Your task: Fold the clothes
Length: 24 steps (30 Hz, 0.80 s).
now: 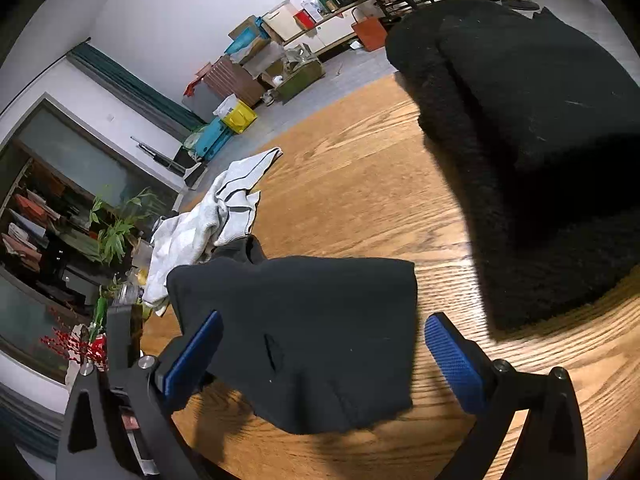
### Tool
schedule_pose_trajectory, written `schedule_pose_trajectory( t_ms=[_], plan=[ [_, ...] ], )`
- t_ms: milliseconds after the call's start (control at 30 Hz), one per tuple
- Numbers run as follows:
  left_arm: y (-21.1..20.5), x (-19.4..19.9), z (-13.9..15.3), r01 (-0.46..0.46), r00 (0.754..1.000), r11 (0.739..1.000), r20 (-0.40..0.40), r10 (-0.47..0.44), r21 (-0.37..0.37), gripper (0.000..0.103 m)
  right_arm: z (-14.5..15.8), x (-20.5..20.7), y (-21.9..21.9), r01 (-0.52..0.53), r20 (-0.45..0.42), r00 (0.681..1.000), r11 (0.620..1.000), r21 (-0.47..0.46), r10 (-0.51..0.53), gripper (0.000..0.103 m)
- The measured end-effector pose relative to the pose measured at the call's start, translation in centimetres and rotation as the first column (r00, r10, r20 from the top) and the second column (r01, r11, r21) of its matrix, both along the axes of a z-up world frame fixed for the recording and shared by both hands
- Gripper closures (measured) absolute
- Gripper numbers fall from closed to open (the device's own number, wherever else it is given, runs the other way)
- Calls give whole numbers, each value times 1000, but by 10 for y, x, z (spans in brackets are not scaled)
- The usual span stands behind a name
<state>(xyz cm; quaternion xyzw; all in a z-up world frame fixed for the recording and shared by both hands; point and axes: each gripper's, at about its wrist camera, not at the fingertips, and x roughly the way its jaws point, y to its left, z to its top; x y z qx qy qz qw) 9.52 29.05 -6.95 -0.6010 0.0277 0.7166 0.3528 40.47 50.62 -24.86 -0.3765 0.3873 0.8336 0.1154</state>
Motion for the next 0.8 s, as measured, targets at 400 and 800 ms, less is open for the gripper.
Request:
schedule_pose_trajectory(
  t_ms=[400,800],
  plan=[
    [-124,-14,240,-186,833,887,-411,370,422,100,-7,-2,-1,58,6,998,998,11,-58,1],
    [-196,-51,36,-488,867,871,-87,491,57,38,-31,-68,-62,-184,189,969,976,116,160,1]
  ],
)
